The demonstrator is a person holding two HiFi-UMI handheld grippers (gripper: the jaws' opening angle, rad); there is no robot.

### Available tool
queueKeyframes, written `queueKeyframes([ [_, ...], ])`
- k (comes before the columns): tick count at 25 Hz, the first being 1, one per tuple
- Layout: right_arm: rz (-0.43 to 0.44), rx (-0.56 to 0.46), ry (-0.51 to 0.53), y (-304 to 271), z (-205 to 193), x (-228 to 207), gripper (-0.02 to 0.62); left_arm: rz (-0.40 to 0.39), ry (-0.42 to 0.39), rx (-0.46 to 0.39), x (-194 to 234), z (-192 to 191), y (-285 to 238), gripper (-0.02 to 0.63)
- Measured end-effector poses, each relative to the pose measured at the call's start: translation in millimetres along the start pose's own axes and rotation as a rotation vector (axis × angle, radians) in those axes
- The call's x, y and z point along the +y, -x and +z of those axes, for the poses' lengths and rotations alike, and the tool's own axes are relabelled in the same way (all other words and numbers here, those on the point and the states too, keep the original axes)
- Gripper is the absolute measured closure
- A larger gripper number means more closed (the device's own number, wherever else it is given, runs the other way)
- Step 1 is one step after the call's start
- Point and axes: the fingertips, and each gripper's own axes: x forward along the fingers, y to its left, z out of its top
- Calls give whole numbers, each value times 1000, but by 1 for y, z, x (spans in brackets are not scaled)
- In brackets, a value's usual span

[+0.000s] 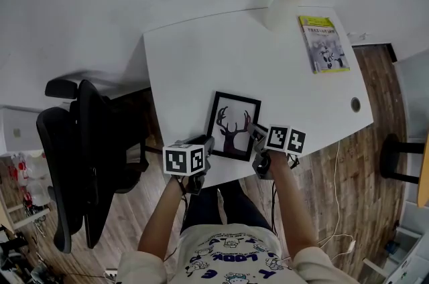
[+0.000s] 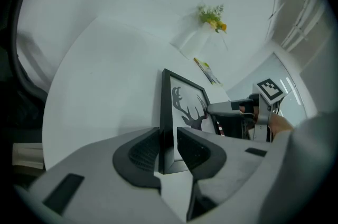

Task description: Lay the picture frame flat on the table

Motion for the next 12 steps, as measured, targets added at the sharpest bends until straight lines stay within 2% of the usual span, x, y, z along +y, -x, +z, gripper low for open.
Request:
queueKeyframes([
  [3, -52, -6, 39, 1, 0, 2, 435, 1, 20, -3, 3, 0, 2, 503],
  [5, -117, -13, 94, 3, 2, 1, 389, 2, 17, -8, 4, 1, 6, 503],
  [8, -187, -46, 171, 12, 11, 0, 388, -22, 19, -45, 0, 10, 12, 503],
  [12, -192, -173, 180, 34, 35, 10, 390, -38, -31, -128, -9, 33, 27, 503],
])
